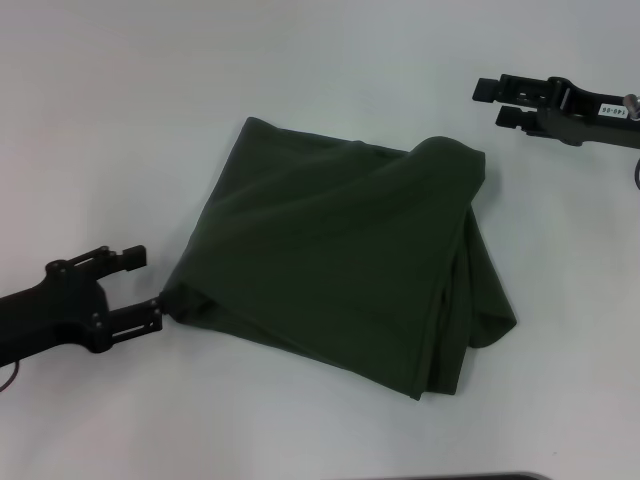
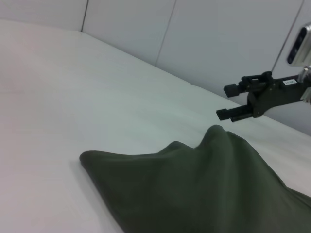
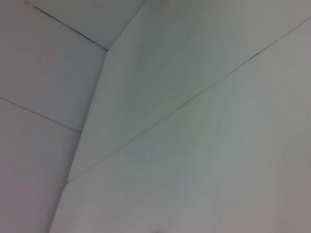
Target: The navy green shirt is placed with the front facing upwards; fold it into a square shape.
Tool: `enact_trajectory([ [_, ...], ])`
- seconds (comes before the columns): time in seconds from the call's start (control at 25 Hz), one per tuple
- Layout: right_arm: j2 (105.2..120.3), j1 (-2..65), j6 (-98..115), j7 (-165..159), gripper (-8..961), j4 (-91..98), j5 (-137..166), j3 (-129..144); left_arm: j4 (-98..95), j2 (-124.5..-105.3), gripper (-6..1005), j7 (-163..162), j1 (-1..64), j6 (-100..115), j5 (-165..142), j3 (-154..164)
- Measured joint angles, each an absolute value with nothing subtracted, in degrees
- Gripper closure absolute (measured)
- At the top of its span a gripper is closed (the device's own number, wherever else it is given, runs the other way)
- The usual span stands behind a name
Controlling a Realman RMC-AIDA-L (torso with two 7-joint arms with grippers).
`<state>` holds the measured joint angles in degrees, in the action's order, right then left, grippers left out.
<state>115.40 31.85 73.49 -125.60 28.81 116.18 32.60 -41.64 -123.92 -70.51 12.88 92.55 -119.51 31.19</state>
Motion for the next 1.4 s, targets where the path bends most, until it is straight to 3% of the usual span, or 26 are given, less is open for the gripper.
enact_trajectory([
  [0.32, 116.41, 33.53, 79.88, -120.08, 163, 29.00, 112.63, 33.19, -43.21, -123.82, 121, -70.38, 12.52, 98.74, -119.76, 25.97],
  [1.0, 118.77, 43.78, 70.67, -124.65, 169, 28.12, 113.69, 48.58, -39.20, -123.79, 122, -70.40, 17.13, 104.07, -113.62, 25.07],
  [1.4, 118.37, 43.47, 64.30, -129.88, 170, 28.01, 113.80, 56.86, -39.37, -123.74, 124, -70.40, 17.71, 105.32, -113.52, 25.16],
])
